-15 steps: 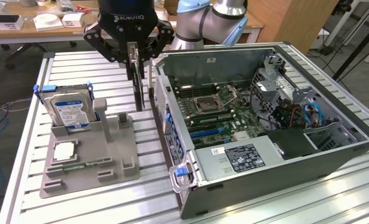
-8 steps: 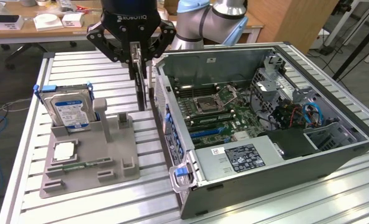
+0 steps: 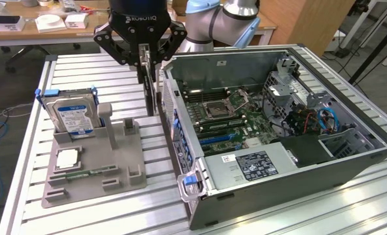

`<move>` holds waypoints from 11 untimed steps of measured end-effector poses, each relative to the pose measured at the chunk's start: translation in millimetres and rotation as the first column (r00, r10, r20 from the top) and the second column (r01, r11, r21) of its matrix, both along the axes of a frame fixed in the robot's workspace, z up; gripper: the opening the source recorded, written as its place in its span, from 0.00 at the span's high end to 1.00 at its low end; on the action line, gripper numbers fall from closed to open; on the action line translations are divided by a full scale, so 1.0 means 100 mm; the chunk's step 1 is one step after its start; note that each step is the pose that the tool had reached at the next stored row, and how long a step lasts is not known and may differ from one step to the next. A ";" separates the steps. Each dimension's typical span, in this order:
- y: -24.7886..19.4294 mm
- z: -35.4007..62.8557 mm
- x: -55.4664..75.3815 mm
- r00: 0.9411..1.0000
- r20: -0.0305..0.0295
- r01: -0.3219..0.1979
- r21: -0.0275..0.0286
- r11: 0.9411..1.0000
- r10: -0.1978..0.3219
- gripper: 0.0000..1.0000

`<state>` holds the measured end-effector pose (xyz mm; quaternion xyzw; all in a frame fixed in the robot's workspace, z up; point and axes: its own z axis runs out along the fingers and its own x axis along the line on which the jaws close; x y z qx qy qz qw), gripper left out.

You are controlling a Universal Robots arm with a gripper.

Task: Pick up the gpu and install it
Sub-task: 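Pick up the gpu and move the gpu toward the slot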

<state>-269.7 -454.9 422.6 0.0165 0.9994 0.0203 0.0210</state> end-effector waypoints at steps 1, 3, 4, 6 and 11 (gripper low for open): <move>0.000 0.000 0.00 1.000 0.000 0.000 0.000 1.000 0.000 0.74; 0.000 0.000 0.00 1.000 0.000 0.000 0.000 1.000 0.000 0.74; 0.000 0.000 0.00 1.000 0.000 0.000 0.000 1.000 0.000 0.74; 0.000 0.001 0.00 1.000 0.000 0.000 0.000 1.000 0.000 0.74; 0.000 0.025 0.00 1.000 0.000 0.000 0.000 1.000 0.000 0.74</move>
